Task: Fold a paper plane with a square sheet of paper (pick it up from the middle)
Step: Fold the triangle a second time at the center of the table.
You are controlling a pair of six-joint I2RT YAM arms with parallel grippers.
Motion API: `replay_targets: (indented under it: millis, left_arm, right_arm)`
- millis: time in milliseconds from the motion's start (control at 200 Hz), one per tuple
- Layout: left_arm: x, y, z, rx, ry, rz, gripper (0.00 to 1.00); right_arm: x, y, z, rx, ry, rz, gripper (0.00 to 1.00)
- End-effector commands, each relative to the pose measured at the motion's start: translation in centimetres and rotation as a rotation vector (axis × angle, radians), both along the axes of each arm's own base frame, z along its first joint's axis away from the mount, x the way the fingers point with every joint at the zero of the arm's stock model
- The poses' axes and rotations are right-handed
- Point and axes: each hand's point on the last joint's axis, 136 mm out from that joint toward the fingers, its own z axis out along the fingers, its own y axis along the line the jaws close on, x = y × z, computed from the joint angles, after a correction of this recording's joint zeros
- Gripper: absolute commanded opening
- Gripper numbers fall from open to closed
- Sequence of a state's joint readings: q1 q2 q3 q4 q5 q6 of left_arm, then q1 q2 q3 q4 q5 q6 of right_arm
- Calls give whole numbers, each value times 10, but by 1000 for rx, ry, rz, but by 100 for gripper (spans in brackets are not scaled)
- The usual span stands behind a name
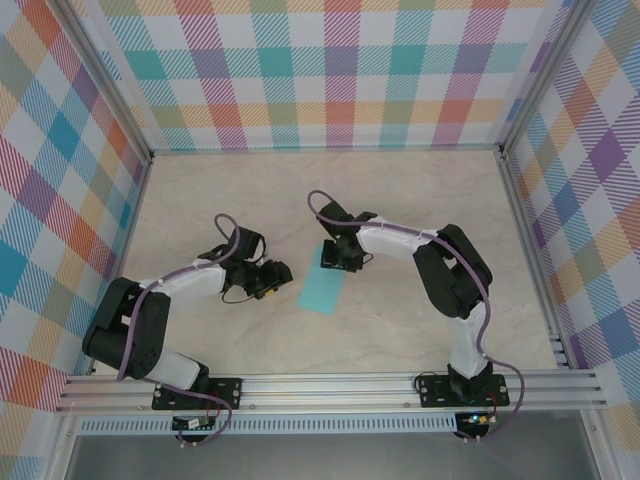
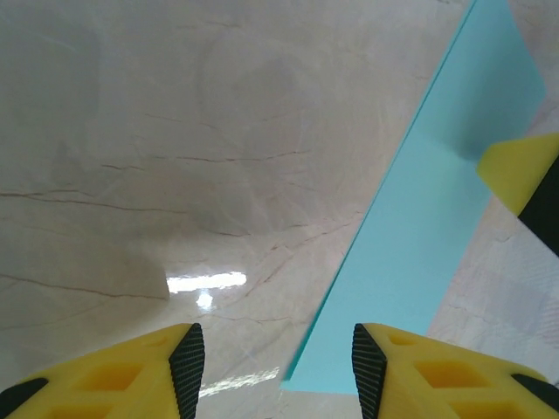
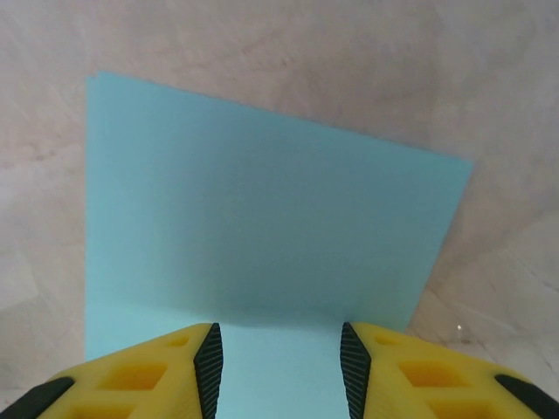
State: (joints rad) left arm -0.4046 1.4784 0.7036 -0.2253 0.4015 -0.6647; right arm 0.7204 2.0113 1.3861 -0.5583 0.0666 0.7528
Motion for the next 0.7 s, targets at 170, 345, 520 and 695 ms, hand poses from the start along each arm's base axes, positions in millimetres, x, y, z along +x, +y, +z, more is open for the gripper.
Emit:
replay_targets:
  millis: [170,345,520,695]
  left_arm:
    - [-14,-32,-1,-78,47,-78,51]
    - [-22,-35,-5,-79,86,-86,53]
    - [-31,-40,-10,-80,120,-108,56]
    - [-35,-47,-10,-94,135,-140,56]
  right_arm:
    - [11,-7,-26,-34,50,-68,42]
    - [3,-19,-39,-50,90,-99,42]
    - [-1,-26,-48,-36,119,-126,41]
    - [-2,-29,-52,-23,130,-133,41]
